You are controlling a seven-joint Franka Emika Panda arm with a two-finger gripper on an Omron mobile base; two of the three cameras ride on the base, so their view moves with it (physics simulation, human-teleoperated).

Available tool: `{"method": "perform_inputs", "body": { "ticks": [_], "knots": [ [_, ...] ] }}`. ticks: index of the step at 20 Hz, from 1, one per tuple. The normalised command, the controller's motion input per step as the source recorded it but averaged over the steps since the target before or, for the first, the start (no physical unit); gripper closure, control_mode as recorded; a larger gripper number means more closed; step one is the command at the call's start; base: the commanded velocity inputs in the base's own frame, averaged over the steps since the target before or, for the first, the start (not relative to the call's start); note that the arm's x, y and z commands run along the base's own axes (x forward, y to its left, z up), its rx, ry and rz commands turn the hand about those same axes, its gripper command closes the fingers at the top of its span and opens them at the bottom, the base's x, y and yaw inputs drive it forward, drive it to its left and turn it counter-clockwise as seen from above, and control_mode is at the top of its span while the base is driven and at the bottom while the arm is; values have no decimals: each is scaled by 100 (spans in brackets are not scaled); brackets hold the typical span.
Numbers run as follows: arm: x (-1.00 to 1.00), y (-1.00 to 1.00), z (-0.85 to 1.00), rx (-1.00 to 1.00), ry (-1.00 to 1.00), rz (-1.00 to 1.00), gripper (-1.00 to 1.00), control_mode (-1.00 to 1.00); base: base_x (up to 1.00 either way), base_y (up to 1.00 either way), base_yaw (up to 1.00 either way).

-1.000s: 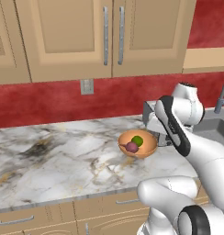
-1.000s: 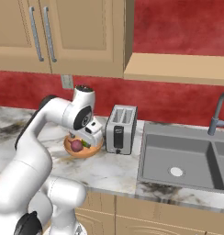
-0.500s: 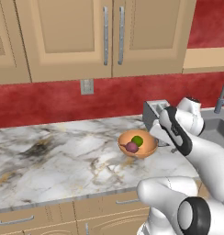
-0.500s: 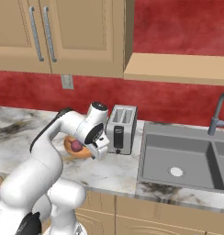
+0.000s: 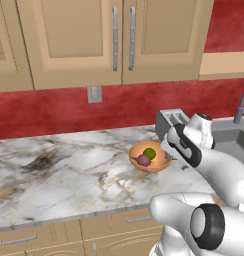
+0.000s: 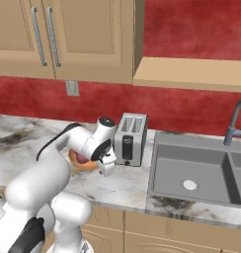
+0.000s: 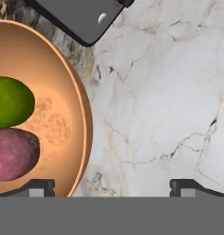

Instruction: Dump the lime and onion from the bowl so the bowl can be washed. Place the bowl in the sink after clearing the leftovers.

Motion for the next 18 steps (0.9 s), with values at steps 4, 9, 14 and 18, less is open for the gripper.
{"method": "perform_inputs", "body": {
  "ticks": [4, 9, 14, 18],
  "knots": [
    [17, 6, -29, 0, 0, -11, -100, -100, 0, 0, 0],
    [26, 16, -20, 0, 0, -10, -100, -100, 0, 0, 0],
    [30, 19, -21, 0, 0, -9, -100, -100, 0, 0, 0],
    [20, 10, -26, 0, 0, -9, -100, -100, 0, 0, 0]
  ]
}}
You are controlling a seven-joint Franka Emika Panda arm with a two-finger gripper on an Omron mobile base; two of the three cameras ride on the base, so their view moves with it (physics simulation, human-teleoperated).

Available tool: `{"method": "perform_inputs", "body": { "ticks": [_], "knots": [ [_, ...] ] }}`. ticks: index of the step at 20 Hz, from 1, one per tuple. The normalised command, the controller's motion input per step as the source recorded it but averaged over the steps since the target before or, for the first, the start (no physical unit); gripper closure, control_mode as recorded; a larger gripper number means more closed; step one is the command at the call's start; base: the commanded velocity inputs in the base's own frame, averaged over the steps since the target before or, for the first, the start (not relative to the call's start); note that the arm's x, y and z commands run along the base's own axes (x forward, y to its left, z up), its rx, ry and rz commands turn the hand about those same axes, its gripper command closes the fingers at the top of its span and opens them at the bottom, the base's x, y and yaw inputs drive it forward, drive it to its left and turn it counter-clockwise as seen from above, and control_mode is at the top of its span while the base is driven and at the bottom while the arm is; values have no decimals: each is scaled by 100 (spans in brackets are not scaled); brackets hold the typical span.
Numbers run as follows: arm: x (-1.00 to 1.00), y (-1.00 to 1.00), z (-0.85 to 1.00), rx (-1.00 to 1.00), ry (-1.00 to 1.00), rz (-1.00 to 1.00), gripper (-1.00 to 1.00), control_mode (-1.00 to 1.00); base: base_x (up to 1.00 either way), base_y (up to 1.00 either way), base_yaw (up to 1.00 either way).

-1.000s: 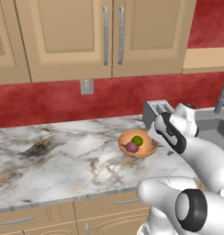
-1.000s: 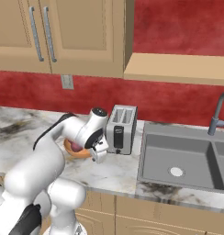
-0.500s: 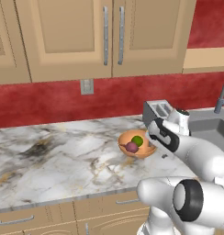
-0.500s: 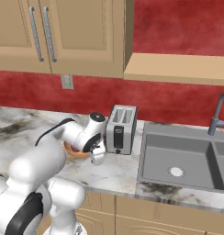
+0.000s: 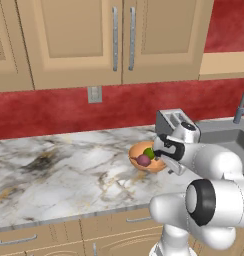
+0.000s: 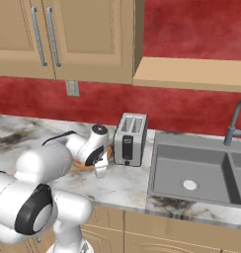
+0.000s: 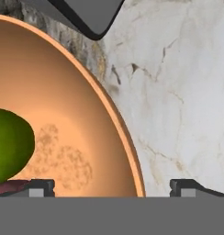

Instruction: Dump the lime and onion from the bowl so the bowl can be washed. Place the bowl in the sink after clearing the leftovers.

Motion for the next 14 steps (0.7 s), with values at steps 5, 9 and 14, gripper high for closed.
{"method": "perform_inputs", "body": {
  "ticks": [5, 9, 14],
  "knots": [
    [5, 3, -22, 0, 0, -10, 100, -100, 0, 0, 0],
    [0, 0, -5, 0, 0, -3, 100, -100, 0, 0, 0],
    [-2, 0, 0, 0, 0, 0, 100, -100, 0, 0, 0]
  ]
}}
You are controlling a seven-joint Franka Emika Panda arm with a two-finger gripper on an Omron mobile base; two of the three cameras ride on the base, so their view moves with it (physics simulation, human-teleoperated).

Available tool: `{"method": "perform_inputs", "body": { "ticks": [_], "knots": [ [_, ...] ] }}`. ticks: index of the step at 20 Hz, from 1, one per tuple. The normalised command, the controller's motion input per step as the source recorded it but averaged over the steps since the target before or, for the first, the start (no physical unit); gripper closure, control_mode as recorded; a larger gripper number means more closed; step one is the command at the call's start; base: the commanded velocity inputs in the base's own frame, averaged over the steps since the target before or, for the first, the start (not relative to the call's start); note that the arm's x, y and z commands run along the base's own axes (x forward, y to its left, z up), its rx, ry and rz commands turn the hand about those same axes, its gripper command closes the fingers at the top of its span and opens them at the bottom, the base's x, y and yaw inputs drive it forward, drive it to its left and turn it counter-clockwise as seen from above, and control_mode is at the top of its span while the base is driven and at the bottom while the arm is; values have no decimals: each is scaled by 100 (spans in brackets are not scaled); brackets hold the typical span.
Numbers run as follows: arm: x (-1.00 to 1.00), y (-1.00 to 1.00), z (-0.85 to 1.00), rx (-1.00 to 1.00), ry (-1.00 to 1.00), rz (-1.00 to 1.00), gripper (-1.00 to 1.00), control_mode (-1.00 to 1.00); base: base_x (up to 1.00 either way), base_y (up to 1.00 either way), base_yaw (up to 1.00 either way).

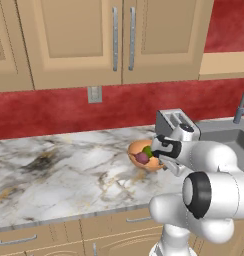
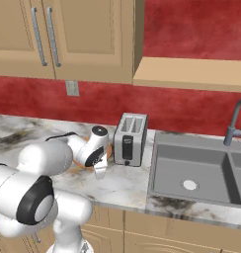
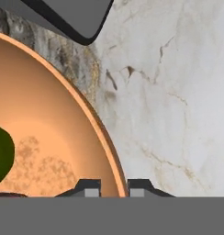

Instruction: Dump the lime and onion from the bowl so the bowl can be washed. Place the bowl in the sink after clearing the leftovers.

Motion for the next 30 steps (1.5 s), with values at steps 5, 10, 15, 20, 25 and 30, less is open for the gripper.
{"method": "perform_inputs", "body": {
  "ticks": [5, 10, 15, 20, 25, 30],
  "knots": [
    [-29, 0, 6, 0, -7, 0, 100, -100, 0, 0, 0],
    [-54, 0, 39, 0, -13, -1, 100, -100, 0, 0, 0],
    [-62, 0, 53, 0, -12, -2, 100, -100, 0, 0, 0],
    [-62, 0, 58, 0, -8, -6, 100, -100, 0, 0, 0],
    [-45, 1, 68, 0, 0, 0, 100, -100, 0, 0, 0],
    [-47, 1, 76, 0, -2, 0, 100, -100, 0, 0, 0]
  ]
}}
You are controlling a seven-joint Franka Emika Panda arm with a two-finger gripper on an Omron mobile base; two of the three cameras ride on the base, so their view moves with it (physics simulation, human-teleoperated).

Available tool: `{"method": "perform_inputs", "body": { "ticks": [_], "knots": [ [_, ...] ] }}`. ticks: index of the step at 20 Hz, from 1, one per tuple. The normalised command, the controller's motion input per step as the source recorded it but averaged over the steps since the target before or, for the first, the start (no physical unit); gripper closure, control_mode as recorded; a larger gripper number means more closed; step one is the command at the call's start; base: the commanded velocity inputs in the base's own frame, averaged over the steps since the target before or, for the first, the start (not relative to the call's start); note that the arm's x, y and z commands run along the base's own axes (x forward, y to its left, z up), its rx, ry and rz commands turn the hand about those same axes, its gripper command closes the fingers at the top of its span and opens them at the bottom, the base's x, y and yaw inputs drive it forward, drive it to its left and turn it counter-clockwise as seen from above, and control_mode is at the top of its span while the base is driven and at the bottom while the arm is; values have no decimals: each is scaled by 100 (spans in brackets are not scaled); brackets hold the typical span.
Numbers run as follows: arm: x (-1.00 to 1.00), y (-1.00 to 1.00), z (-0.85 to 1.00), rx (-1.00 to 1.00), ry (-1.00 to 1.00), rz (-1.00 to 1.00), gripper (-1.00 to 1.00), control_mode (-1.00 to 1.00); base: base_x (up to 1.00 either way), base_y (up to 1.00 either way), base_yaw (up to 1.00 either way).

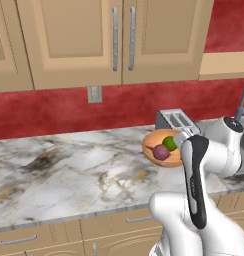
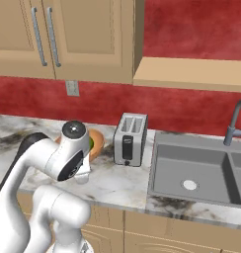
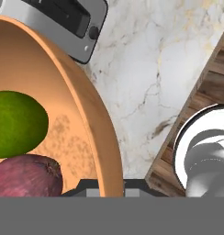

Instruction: Dump the lime and onion from the bowl so the bowl can be washed. Place the bowl in the sink after clearing the leftovers.

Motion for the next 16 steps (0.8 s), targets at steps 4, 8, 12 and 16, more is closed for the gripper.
{"method": "perform_inputs", "body": {
  "ticks": [4, 8, 12, 16],
  "knots": [
    [-1, 10, 59, 10, 0, 0, 100, -100, 0, 0, 0],
    [0, 6, 18, 9, -1, 0, 100, -100, 0, 0, 0],
    [0, 0, 0, 0, 0, 0, 100, 100, -14, -1, 0],
    [0, 0, 0, 0, 0, 0, 100, 100, -53, -38, -4]
  ]
}}
